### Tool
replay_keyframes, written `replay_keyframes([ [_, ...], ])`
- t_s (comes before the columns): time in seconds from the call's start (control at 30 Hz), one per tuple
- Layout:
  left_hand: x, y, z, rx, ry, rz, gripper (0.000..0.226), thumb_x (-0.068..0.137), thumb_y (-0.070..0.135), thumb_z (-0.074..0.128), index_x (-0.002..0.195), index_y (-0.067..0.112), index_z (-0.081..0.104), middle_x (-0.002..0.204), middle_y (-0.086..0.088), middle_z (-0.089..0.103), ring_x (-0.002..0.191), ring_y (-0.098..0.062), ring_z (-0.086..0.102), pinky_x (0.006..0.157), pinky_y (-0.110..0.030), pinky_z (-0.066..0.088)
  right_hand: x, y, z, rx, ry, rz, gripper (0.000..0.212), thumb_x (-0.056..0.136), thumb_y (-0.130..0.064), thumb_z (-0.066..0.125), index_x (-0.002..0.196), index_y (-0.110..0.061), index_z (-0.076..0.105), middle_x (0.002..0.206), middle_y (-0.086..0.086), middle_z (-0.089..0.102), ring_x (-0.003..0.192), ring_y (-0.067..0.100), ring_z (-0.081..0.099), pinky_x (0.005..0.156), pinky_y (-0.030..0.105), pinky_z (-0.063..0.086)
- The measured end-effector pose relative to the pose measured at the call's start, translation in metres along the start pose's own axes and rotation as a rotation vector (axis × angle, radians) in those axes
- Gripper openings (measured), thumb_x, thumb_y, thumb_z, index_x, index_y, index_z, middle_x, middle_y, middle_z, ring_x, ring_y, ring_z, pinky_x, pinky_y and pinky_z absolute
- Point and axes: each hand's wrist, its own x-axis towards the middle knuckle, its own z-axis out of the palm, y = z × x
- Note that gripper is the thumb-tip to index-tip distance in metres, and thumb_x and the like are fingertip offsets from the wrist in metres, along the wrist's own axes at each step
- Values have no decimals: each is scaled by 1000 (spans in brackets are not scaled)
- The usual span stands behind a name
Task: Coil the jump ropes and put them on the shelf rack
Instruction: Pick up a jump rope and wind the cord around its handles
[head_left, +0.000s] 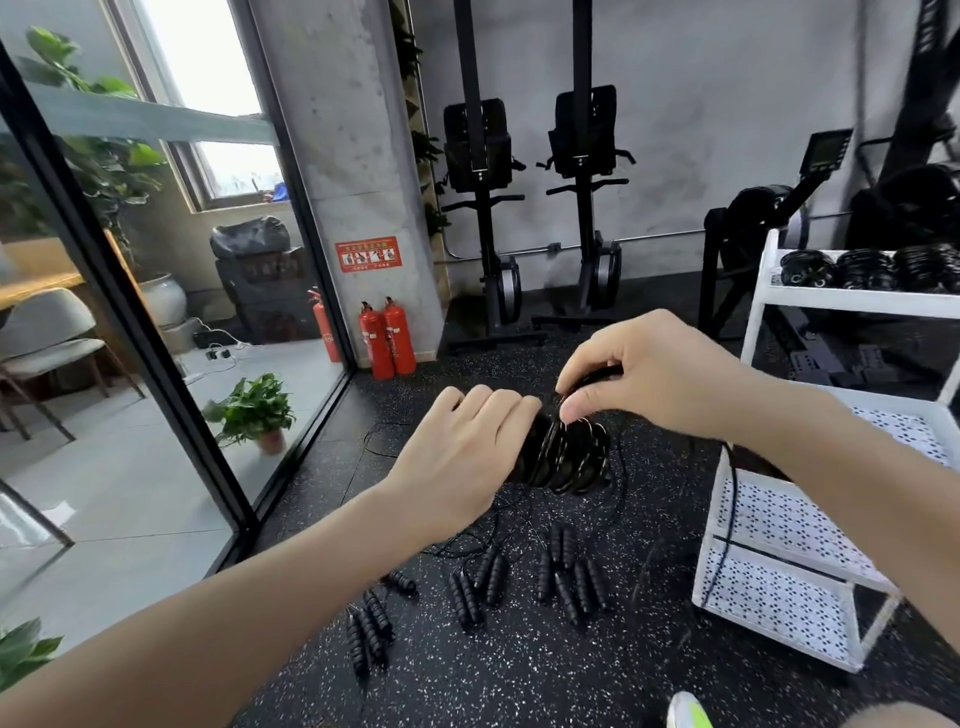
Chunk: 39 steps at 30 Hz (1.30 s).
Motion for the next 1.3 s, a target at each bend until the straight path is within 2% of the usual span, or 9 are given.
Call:
replay_keyframes([
  [0.13,-3,1,-10,-138,122,65,58,76,14,67,131,4,55,118,-8,64,97,-29,62,76,-44,50,9,20,2,301,-112,-15,13,73,-34,86,86,-32,82,59,-12,61,55,3,45,55,14,34],
  [0.3,2,-2,-18,-292,262,119,43,82,6,67,125,3,64,114,-8,68,98,-28,66,82,-42,51,3,42,27,795,-196,17,21,81,-17,75,98,-5,79,89,25,73,81,25,65,82,34,54],
  [0.4,1,0,-20,-408,298,77,52,79,9,72,128,9,56,116,-4,68,101,-22,64,86,-38,51,-8,40,46,926,-215,78,15,90,-13,66,91,-5,78,91,11,76,83,17,70,77,26,57],
  [0.5,3,6,-23,-491,332,-149,62,66,13,80,121,11,53,111,2,65,98,-13,56,89,-27,43,-21,27,69,770,-208,157,25,100,2,53,79,-2,66,77,-4,75,71,4,68,66,17,52],
  [0.67,23,6,-25,-412,218,-376,47,73,29,71,115,14,55,113,-1,64,97,-14,52,81,-32,42,-36,-1,96,538,-301,119,22,108,-23,44,127,-19,55,96,1,76,86,15,74,86,34,59],
  [0.83,32,-2,-19,-192,200,-334,50,71,19,74,120,19,65,111,1,66,95,-26,61,73,-41,43,-40,-28,90,353,-308,115,24,107,-30,42,130,-22,47,74,-5,67,67,15,71,82,35,56],
  [1.0,29,-13,-12,-166,147,-310,65,65,9,82,125,16,60,115,-3,62,101,-27,52,78,-43,42,-40,-36,61,163,-48,82,22,107,-31,45,96,-16,59,62,-2,57,44,9,48,44,26,40],
  [1.17,21,-14,-1,-193,90,-294,63,65,-2,79,124,4,60,115,-10,60,103,-33,54,86,-45,43,-36,-36,35,-49,71,7,16,98,-42,60,92,-29,68,66,-8,64,49,9,54,51,25,42],
  [1.3,14,-12,3,-240,83,-211,59,65,-6,76,121,-5,60,117,-17,59,106,-37,52,92,-49,48,-28,-31,9,-311,109,-119,24,89,-60,63,96,-39,72,83,-17,65,77,3,58,69,30,48],
])
